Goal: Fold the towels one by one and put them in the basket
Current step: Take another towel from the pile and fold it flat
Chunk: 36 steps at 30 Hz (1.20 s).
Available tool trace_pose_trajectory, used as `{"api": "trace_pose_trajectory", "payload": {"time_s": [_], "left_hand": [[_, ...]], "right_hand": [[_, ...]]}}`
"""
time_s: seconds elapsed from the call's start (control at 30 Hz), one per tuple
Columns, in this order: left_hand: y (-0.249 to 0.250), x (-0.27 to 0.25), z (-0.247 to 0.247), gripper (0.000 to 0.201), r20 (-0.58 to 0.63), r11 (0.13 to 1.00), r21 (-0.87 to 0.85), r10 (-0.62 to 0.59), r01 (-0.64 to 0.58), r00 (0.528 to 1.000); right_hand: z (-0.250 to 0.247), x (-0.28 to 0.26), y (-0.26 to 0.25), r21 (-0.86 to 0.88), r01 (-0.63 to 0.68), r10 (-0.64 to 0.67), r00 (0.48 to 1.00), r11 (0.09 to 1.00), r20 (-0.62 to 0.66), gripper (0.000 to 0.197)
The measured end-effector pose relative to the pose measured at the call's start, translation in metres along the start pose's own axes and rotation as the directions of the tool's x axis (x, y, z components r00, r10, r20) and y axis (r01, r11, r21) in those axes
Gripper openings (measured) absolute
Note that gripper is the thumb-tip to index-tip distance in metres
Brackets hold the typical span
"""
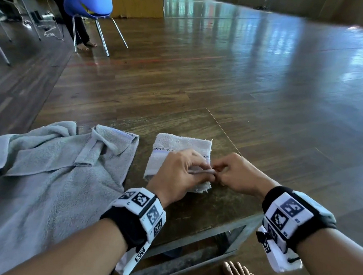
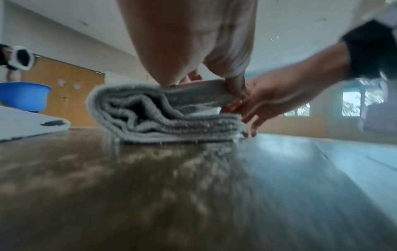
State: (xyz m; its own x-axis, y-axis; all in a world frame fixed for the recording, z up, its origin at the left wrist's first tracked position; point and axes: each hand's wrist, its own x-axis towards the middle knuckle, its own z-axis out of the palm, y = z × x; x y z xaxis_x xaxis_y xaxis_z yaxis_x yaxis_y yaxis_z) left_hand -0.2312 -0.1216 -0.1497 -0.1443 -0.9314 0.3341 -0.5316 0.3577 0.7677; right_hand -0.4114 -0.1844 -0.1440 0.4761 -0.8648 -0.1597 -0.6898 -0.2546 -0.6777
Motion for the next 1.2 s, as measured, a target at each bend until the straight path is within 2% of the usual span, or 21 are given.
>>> {"api": "trace_pose_trajectory", "payload": {"time_s": [0.07, 0.17, 0.2, 0.3, 0.33, 0.43, 0.5, 0.57, 0.63, 0.67, 0.73, 0.8, 0.87, 1.0, 1.2], "left_hand": [[-0.004, -0.002, 0.004, 0.017, 0.038, 1.000, 0.025, -0.011, 0.011, 0.999], [-0.007, -0.001, 0.008, 0.016, 0.083, 0.994, 0.052, -0.101, 0.097, 0.991], [-0.007, 0.000, 0.007, 0.016, 0.127, 0.989, 0.089, -0.132, 0.121, 0.983], [-0.002, 0.010, -0.006, 0.018, 0.296, 0.975, 0.173, -0.185, 0.138, 0.937], [-0.002, 0.013, -0.013, 0.023, 0.297, 0.972, 0.189, -0.192, 0.139, 0.936], [-0.010, 0.020, -0.033, 0.023, 0.127, 0.923, 0.354, -0.206, 0.150, 0.970], [-0.020, 0.017, -0.039, 0.024, 0.133, 0.847, 0.499, -0.285, 0.184, 0.949], [-0.024, 0.015, -0.039, 0.024, 0.182, 0.791, 0.583, -0.351, 0.186, 0.919], [-0.025, 0.014, -0.039, 0.031, 0.210, 0.785, 0.606, -0.315, 0.130, 0.926], [-0.026, 0.012, -0.037, 0.046, 0.221, 0.778, 0.621, -0.293, 0.098, 0.930], [-0.026, 0.004, -0.033, 0.076, 0.237, 0.752, 0.654, -0.308, 0.083, 0.921], [-0.028, -0.002, -0.029, 0.088, 0.272, 0.740, 0.662, -0.384, 0.118, 0.883], [-0.030, -0.004, -0.028, 0.089, 0.309, 0.720, 0.677, -0.467, 0.153, 0.828], [-0.037, -0.003, -0.034, 0.089, 0.340, 0.674, 0.716, -0.565, 0.183, 0.752], [-0.046, -0.003, -0.049, 0.093, 0.436, 0.721, 0.676, -0.559, 0.154, 0.705]], "right_hand": [[0.000, 0.001, -0.001, -0.008, -0.024, 0.024, 0.999, 1.000, -0.039, 0.017], [0.002, 0.002, -0.004, 0.011, -0.027, 0.029, 0.975, 1.000, -0.220, 0.011], [0.003, 0.002, -0.005, 0.012, -0.006, 0.009, 0.974, 1.000, -0.226, 0.009], [0.008, 0.004, -0.007, -0.065, -0.002, -0.005, 0.995, 0.998, -0.102, 0.003], [0.008, 0.004, -0.008, -0.083, -0.014, 0.007, 0.997, 0.996, -0.080, 0.001], [0.007, 0.004, -0.014, -0.181, -0.055, 0.041, 0.996, 0.982, -0.077, 0.009], [0.011, 0.003, -0.021, -0.333, -0.053, -0.001, 0.987, 0.942, -0.158, 0.018], [0.019, 0.001, -0.030, -0.409, 0.029, -0.134, 0.964, 0.912, -0.231, 0.021], [0.029, 0.001, -0.038, -0.391, 0.163, -0.245, 0.954, 0.906, -0.171, 0.028], [0.035, 0.002, -0.041, -0.368, 0.215, -0.271, 0.956, 0.905, -0.109, 0.032], [0.045, 0.003, -0.042, -0.329, 0.249, -0.261, 0.965, 0.911, 0.008, 0.041], [0.051, 0.004, -0.039, -0.315, 0.239, -0.231, 0.971, 0.919, 0.063, 0.057], [0.051, 0.006, -0.035, -0.347, 0.199, -0.173, 0.979, 0.917, 0.107, 0.068], [0.053, 0.013, -0.025, -0.468, 0.110, -0.021, 0.981, 0.877, 0.190, 0.069], [0.056, 0.013, -0.020, -0.472, 0.080, 0.010, 0.982, 0.878, 0.186, 0.080]]}}
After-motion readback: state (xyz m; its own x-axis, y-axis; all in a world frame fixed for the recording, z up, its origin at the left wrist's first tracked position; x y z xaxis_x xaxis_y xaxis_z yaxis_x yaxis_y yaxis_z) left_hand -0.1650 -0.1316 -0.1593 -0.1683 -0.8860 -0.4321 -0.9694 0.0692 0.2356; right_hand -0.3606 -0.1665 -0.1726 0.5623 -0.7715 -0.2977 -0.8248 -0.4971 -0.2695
